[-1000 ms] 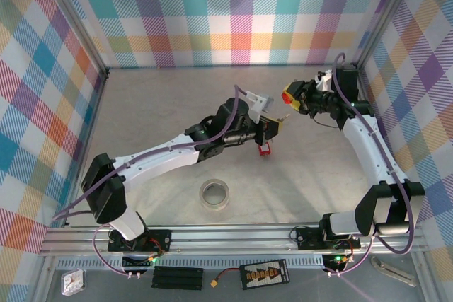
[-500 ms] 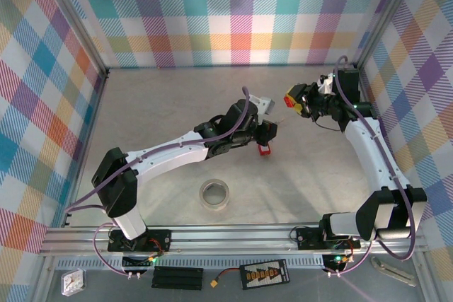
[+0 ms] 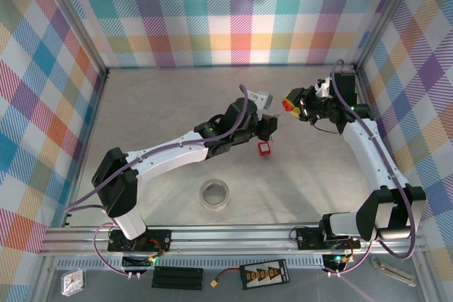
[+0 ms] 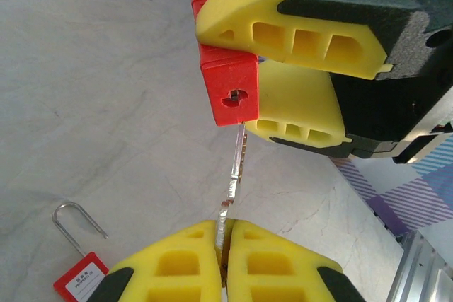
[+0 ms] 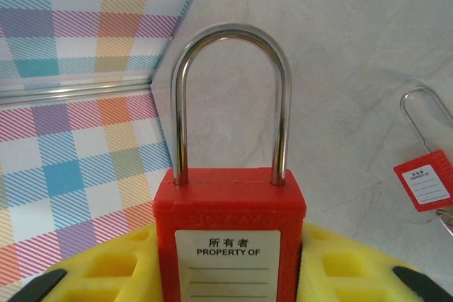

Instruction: Unlock with the key

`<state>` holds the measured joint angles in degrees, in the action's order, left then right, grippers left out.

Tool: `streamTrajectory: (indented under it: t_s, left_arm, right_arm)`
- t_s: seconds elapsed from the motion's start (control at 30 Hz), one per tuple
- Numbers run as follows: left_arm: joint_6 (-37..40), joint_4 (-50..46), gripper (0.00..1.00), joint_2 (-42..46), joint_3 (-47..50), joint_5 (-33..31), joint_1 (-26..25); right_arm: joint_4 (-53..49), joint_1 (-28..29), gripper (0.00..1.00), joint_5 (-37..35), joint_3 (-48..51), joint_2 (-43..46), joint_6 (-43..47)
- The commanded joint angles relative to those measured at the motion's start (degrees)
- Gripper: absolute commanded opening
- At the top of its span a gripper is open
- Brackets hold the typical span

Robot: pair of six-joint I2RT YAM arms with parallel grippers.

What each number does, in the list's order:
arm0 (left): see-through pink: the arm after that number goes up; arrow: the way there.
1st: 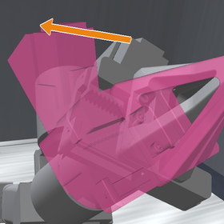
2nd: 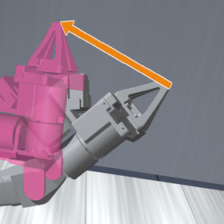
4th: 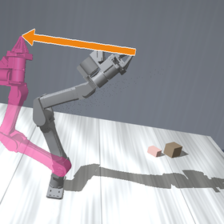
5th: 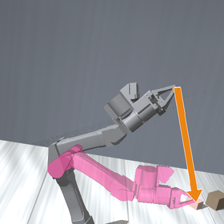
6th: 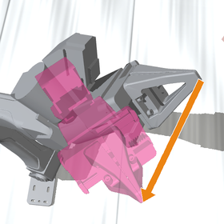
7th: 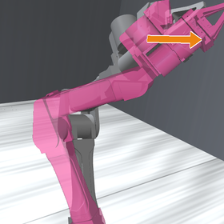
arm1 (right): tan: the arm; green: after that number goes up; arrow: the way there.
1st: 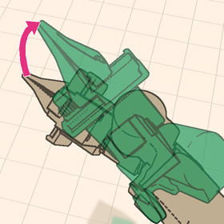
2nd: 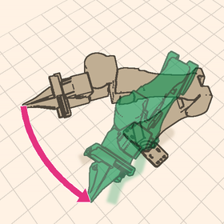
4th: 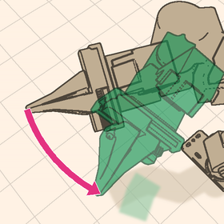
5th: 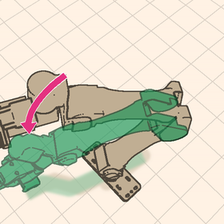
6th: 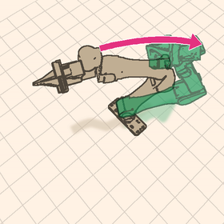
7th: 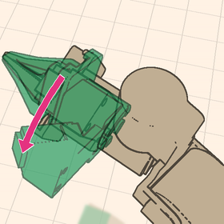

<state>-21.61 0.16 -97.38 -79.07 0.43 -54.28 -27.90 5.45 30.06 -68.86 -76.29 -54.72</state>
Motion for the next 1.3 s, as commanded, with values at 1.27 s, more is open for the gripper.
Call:
streamTrajectory:
  t_s: [1.27]
  left_arm:
    - [-3.2,2.9,0.00,-2.7,-2.2,1.9,2.6]
  right_arm:
    - [4.4,3.6,0.03,0.4,3.3,1.6,-0.8]
